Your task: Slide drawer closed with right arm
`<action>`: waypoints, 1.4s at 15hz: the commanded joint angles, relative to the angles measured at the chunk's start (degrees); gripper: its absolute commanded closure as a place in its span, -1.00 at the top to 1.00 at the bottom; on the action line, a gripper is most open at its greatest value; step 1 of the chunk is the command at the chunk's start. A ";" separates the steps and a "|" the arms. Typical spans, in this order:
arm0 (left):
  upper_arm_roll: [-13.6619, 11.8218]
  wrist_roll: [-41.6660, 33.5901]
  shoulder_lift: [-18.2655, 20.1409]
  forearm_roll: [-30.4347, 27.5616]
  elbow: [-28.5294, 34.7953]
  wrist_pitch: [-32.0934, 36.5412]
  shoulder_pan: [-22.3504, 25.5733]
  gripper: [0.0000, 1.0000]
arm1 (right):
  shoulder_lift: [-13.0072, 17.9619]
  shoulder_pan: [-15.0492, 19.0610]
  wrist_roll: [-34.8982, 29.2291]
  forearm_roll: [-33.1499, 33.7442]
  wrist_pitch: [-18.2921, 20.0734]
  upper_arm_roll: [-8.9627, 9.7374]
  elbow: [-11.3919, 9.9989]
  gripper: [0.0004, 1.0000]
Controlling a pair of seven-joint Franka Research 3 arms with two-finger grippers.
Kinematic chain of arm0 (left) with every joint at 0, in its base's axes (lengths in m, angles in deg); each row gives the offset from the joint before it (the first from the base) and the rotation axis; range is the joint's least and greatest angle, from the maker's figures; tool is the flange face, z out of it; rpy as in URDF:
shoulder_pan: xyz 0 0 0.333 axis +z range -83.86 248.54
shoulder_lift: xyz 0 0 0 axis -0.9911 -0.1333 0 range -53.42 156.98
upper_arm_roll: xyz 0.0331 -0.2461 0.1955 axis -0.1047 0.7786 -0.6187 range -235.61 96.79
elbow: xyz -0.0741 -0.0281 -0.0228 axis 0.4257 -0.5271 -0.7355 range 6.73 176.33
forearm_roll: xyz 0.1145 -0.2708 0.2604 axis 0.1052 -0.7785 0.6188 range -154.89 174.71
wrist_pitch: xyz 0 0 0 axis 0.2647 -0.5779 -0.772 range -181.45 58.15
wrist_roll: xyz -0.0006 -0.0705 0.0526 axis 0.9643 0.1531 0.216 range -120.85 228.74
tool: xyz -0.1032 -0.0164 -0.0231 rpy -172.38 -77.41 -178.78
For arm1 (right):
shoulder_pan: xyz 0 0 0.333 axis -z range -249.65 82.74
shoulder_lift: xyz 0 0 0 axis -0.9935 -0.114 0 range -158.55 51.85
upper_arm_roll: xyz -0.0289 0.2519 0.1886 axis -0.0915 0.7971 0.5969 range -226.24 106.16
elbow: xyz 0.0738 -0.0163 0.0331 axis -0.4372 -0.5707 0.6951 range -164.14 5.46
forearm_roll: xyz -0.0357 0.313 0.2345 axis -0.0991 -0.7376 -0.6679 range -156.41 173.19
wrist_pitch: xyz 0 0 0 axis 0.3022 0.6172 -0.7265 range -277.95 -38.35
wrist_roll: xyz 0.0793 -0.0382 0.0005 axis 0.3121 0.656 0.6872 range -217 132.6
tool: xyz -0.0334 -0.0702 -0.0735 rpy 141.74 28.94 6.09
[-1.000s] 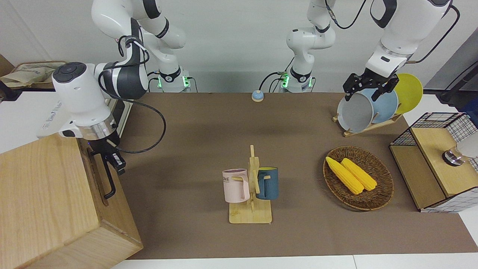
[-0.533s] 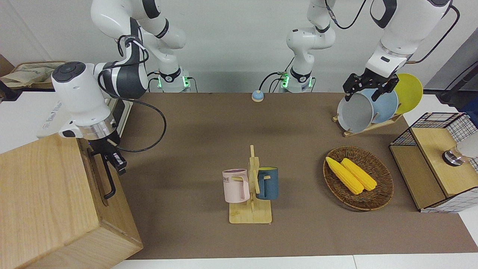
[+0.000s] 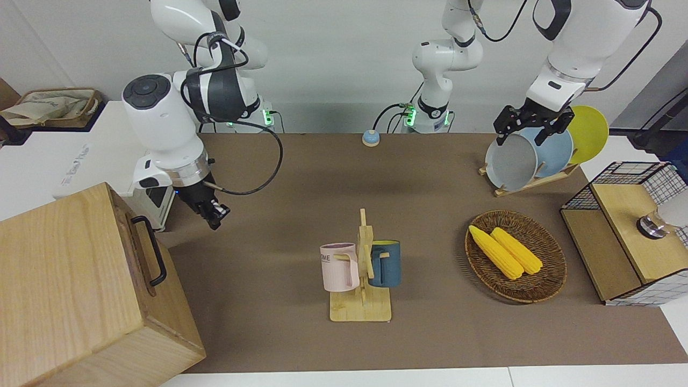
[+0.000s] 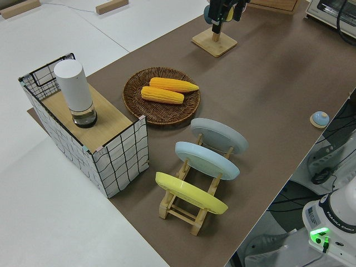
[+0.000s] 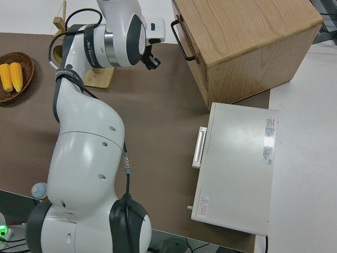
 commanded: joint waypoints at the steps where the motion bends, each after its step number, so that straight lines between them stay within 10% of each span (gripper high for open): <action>1: 0.37 -0.55 -0.65 0.98 -1.49 1.13 0.22 0.99 | 5.05 -0.18 11.80 -0.11 7.43 -0.36 -0.46 -1.00; 11: 0.37 -0.55 -0.65 0.98 -1.40 1.13 0.22 0.99 | 12.36 -3.96 32.65 -0.29 14.04 -2.56 -0.46 -0.98; 13: 0.37 -0.55 -0.65 0.98 -1.49 1.13 0.22 0.99 | 12.10 -3.87 32.22 -0.02 13.95 -2.12 -0.37 -0.33; 15: 0.37 -0.55 -0.65 0.98 -1.40 1.13 0.22 0.99 | 11.92 -3.96 32.05 0.06 13.95 -2.12 -0.37 0.77; 21: 0.37 -0.55 -0.65 0.98 -1.49 1.13 0.22 0.99 | 11.65 -3.34 32.84 -0.90 14.04 -2.04 -0.28 0.96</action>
